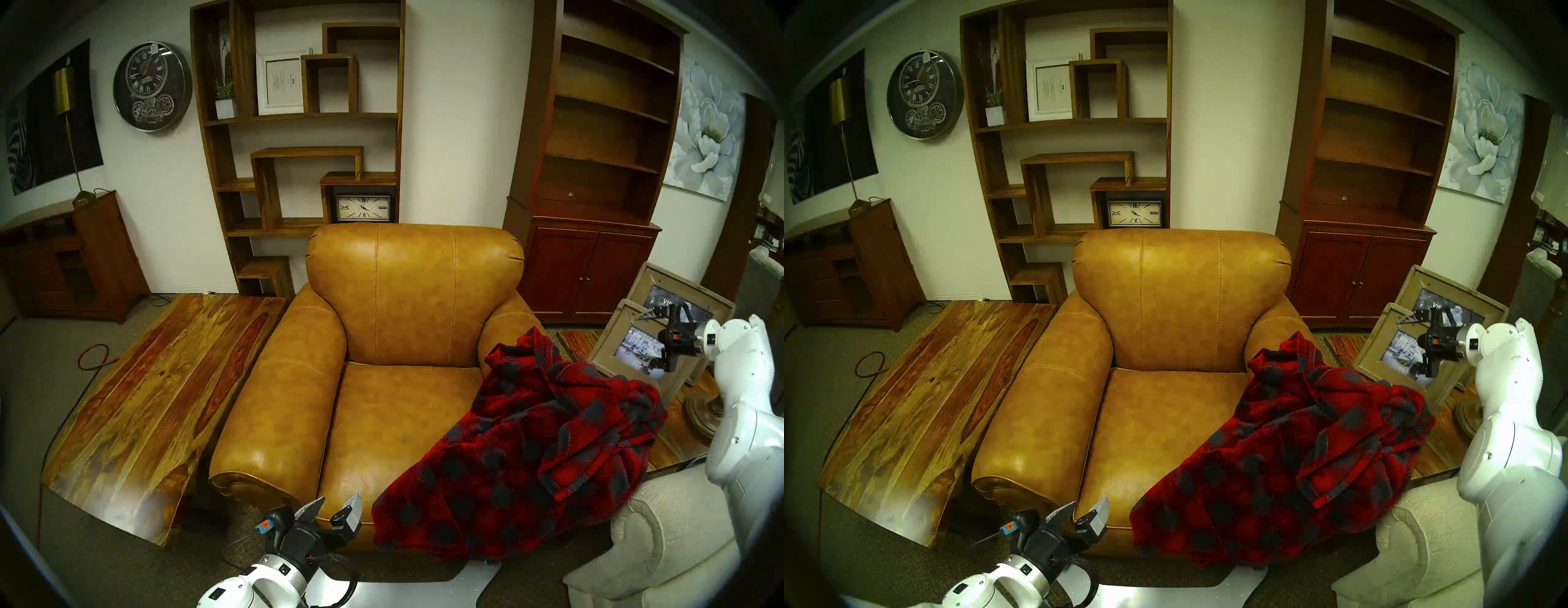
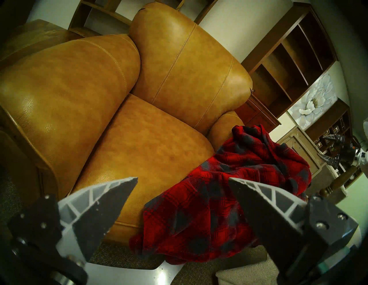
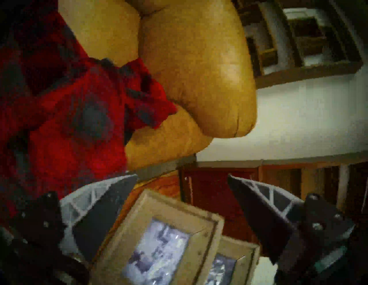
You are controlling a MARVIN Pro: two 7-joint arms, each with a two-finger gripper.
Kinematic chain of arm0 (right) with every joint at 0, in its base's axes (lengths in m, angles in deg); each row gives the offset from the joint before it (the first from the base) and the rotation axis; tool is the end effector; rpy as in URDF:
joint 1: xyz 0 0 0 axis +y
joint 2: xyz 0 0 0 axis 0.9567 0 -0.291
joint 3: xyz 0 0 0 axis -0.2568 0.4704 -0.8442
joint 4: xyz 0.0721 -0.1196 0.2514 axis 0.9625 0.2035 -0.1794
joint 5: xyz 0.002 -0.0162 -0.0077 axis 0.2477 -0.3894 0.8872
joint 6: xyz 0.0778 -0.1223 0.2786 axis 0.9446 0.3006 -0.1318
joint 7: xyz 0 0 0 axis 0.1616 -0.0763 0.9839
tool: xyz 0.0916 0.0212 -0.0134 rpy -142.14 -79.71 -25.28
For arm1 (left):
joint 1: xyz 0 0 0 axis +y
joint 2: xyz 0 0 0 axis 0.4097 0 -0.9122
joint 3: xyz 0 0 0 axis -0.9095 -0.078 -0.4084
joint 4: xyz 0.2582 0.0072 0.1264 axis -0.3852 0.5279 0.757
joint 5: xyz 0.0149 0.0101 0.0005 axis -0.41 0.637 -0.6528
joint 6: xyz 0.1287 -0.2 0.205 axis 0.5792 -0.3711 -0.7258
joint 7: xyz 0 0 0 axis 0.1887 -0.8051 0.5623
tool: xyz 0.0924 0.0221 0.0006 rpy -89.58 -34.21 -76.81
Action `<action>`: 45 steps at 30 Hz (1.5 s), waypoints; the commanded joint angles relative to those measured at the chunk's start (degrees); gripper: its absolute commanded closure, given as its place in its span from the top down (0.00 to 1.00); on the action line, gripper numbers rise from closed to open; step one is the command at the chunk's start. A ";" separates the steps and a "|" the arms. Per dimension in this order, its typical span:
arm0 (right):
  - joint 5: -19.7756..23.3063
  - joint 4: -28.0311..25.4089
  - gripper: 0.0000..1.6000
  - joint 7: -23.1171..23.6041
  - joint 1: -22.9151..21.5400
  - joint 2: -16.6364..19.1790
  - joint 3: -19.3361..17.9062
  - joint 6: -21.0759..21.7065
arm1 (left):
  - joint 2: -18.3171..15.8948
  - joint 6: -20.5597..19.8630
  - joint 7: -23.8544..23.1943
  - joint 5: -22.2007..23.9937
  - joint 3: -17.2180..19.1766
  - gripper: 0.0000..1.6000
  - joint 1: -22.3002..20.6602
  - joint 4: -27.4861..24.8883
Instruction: Move the blanket from sofa and drape it over the sofa arm
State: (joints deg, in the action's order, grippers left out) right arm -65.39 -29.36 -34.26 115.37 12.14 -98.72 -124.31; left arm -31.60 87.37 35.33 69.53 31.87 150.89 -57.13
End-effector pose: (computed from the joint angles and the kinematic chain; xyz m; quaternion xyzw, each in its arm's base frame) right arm 0.4732 -0.3842 -0.1776 0.5756 0.6417 0.4415 0.2489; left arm 0.1689 -0.0330 -0.3957 0.8183 0.1231 0.4852 0.2825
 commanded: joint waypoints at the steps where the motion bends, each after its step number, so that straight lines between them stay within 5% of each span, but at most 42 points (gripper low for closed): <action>1: 2.96 -0.13 1.00 2.81 0.29 -6.78 6.09 -1.19 | 0.15 0.18 -0.12 0.01 0.04 1.00 -0.16 -0.67; 9: 3.65 2.67 1.00 2.40 5.35 -13.91 15.11 -1.19 | 0.17 0.17 -0.15 0.01 0.06 1.00 -0.19 -0.51; 11: 3.66 2.91 1.00 2.39 5.91 -13.36 16.51 -1.19 | 0.17 0.17 -0.15 0.01 0.06 1.00 -0.19 -0.50; 15: 3.17 2.88 1.00 2.64 7.42 -18.51 20.00 -1.19 | 0.18 0.18 -0.17 0.02 0.07 1.00 -0.20 -0.50; 18: 3.14 2.26 1.00 2.31 8.52 -18.32 23.39 -1.19 | 0.18 0.17 -0.17 0.02 0.07 1.00 -0.21 -0.45; 30: 1.53 -1.26 1.00 3.07 12.84 -27.13 34.30 -1.19 | 0.23 0.17 -0.19 0.02 0.07 1.00 -0.28 -0.36; 38: -0.66 -3.14 1.00 4.05 15.42 -29.68 40.60 -1.19 | 0.29 0.20 -0.21 0.03 0.06 1.00 -0.32 -0.47; 45: -4.20 -4.23 1.00 4.67 16.17 -27.26 44.88 -0.92 | 0.34 0.26 -0.22 0.04 0.07 1.00 -0.27 -0.66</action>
State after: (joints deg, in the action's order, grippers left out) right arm -67.49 -31.65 -35.54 131.19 -16.00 -57.03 -125.51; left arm -31.43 87.36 35.28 69.56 31.96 150.67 -56.70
